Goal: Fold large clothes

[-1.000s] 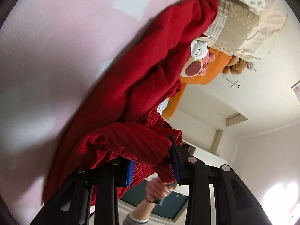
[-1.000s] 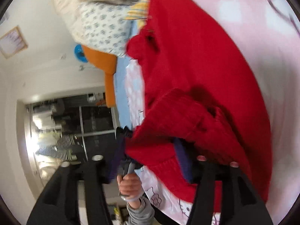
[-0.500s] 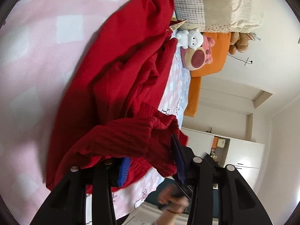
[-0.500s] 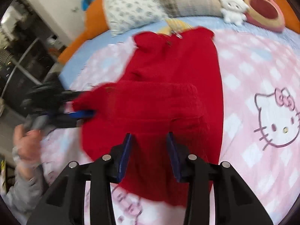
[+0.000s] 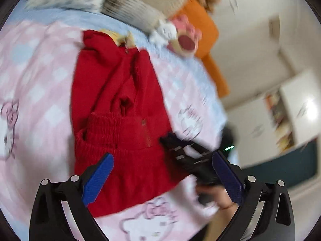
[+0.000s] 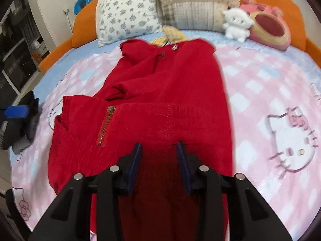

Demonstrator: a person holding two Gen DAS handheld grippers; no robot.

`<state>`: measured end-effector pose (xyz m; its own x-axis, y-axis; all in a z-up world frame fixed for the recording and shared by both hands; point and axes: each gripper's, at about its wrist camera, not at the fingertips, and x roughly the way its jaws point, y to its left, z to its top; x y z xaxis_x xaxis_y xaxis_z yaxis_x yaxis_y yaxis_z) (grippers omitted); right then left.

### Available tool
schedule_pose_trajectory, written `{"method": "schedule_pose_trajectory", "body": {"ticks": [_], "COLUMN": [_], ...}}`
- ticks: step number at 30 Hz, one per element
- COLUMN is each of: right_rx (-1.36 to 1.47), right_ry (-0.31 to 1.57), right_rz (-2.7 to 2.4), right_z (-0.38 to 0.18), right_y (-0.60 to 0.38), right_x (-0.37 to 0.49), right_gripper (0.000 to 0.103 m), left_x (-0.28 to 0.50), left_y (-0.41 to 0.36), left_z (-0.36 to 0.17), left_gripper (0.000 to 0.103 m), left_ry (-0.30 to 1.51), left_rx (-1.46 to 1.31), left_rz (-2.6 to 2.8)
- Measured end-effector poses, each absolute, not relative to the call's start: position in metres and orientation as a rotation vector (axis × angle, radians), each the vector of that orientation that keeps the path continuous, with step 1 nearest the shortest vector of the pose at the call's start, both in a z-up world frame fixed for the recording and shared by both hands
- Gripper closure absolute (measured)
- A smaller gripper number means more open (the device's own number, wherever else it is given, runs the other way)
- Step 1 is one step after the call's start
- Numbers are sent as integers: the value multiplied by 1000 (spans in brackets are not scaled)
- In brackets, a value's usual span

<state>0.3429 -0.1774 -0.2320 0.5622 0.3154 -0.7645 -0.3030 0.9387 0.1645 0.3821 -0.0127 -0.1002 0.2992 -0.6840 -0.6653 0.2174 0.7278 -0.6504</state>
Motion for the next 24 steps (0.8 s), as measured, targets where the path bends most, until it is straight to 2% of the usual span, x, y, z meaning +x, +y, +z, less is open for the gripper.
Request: {"method": "schedule_pose_trajectory", "body": {"ticks": [1,3,5,8,13,19,20,21,23,24], "right_rx": [-6,-23,-61,-123,-100,-94,-85,-77,-111,-160], "right_ry": [895,893,873,873,888,857,848,833,786,747], "right_rz": [367,365,346,321,287,314,329,348,372,381], "right_z": [-228,-224,-221,-228,-251,-243,-237,-230,-212,-202], "right_y": [-180,-183,-185,-181,-174,-179,-182,-184,-190,-192], "right_x": [339,334,328,333,359,351,345,337,314,298], "right_gripper": [67,68,72,72,69,68,64,60,26,25], "left_x": [388,399,406,421,436,421,412,404,376,361], "left_y": [-24,-39,-42,-46,-54,-54,-56,-57,-62,-63], "left_z": [-113,-142,-169,-187,-199,-193,-185,-177,-154,-141], "left_gripper": [9,35,40,42,42,42,40,34,18,10], "left_ry": [1159,1238,1266,1256,1234,1174,1148,1125,1038,990], "left_rx": [-455,-382,-322,-274,-181,-97,-51,-13,115,186], "left_rz": [-648,-623,-592,-578,-534,-551,-545,-531,-519,-514]}}
